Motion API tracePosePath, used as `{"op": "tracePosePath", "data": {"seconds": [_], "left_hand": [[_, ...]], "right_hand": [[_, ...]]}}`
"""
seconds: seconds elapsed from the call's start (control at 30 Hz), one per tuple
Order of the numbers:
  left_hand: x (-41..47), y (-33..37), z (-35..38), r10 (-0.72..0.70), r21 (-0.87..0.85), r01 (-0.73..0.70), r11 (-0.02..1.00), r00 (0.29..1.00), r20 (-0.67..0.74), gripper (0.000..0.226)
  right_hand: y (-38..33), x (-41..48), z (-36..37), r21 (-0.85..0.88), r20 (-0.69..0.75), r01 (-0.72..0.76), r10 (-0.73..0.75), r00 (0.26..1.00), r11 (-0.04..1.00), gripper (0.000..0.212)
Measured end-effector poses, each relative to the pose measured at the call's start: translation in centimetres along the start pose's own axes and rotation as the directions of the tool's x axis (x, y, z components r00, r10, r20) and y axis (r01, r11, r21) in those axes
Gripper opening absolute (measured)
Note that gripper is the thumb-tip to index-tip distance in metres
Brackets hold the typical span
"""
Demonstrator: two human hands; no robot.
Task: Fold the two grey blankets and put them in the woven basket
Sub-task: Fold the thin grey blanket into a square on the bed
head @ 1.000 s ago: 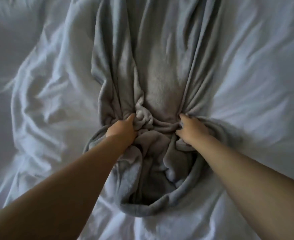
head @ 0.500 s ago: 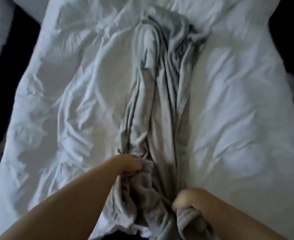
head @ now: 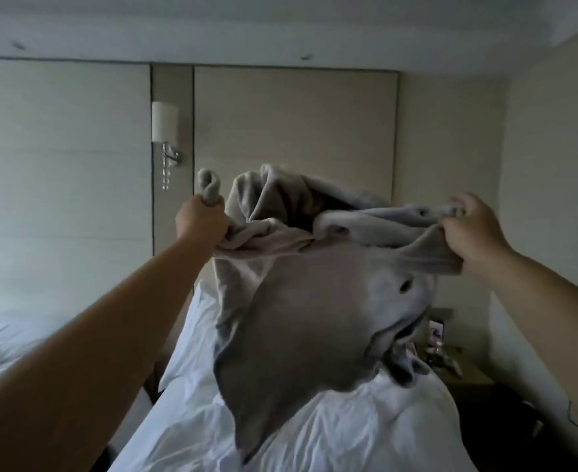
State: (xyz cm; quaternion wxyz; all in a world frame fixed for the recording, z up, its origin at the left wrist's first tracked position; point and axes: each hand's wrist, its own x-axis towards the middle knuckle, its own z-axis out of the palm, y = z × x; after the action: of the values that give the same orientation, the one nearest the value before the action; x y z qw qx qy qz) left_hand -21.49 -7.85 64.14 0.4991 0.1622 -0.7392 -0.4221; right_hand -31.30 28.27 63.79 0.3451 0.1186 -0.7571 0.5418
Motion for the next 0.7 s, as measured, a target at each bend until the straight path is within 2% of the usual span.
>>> {"op": "tracePosePath", "data": {"seconds": [0.1, 0.2, 0.3, 0.37, 0.47, 0.57, 0.6, 0.63, 0.67, 0.7], "left_hand": [[-1.3, -0.2, -1.5, -0.058, -0.040, 0.059, 0.997, 0.998, 0.020, 0.038], [-3.2, -1.6, -2.1, -0.149, -0.143, 0.162, 0.976, 0.984, 0.097, 0.037], [-6.3, -4.0, -2.1, -0.226, -0.166, 0.250, 0.954, 0.962, 0.151, 0.035], [-9.1, -5.8, -2.1, -0.275, -0.142, 0.299, 0.944, 0.947, 0.168, 0.036], [-13.7, -9.0, -2.3, -0.358, -0.063, 0.375, 0.925, 0.914, 0.191, 0.037], [-19.1, -13.0, -2.8, -0.476, 0.138, 0.456, 0.880, 0.838, 0.266, 0.036], [-21.1, -14.6, -3.1, -0.420, 0.465, 0.253, 0.849, 0.856, 0.302, 0.040], [-23.3, -15.8, -3.4, -0.364, 0.655, 0.030, 0.755, 0.850, 0.381, 0.045], [-25.1, -17.2, -3.6, -0.391, 0.656, 0.057, 0.753, 0.840, 0.376, 0.046], [-26.9, -17.9, -3.7, -0.542, 0.495, 0.350, 0.795, 0.777, 0.321, 0.043]], "right_hand": [[0.5, -1.9, -1.8, 0.100, 0.018, -0.087, 0.086, 0.996, 0.991, 0.023], [1.5, -4.6, -2.4, 0.128, 0.069, -0.189, 0.181, 0.981, 0.974, 0.024], [3.1, -7.8, -2.4, 0.108, 0.090, -0.283, 0.274, 0.958, 0.953, 0.025], [4.8, -10.1, -2.3, 0.064, 0.107, -0.392, 0.385, 0.917, 0.918, 0.025], [8.0, -14.2, -2.2, -0.012, 0.182, -0.644, 0.635, 0.751, 0.765, 0.024], [11.0, -19.6, -2.2, -0.203, 0.296, -0.761, 0.779, 0.552, 0.616, 0.015], [12.0, -21.8, -2.2, -0.270, 0.313, -0.776, 0.814, 0.489, 0.570, 0.017], [12.9, -24.1, -2.2, -0.329, 0.332, -0.787, 0.844, 0.422, 0.522, 0.018], [13.8, -26.4, -2.3, -0.379, 0.350, -0.796, 0.870, 0.348, 0.471, 0.019], [14.7, -28.7, -2.3, -0.427, 0.368, -0.801, 0.890, 0.270, 0.419, 0.022]]}}
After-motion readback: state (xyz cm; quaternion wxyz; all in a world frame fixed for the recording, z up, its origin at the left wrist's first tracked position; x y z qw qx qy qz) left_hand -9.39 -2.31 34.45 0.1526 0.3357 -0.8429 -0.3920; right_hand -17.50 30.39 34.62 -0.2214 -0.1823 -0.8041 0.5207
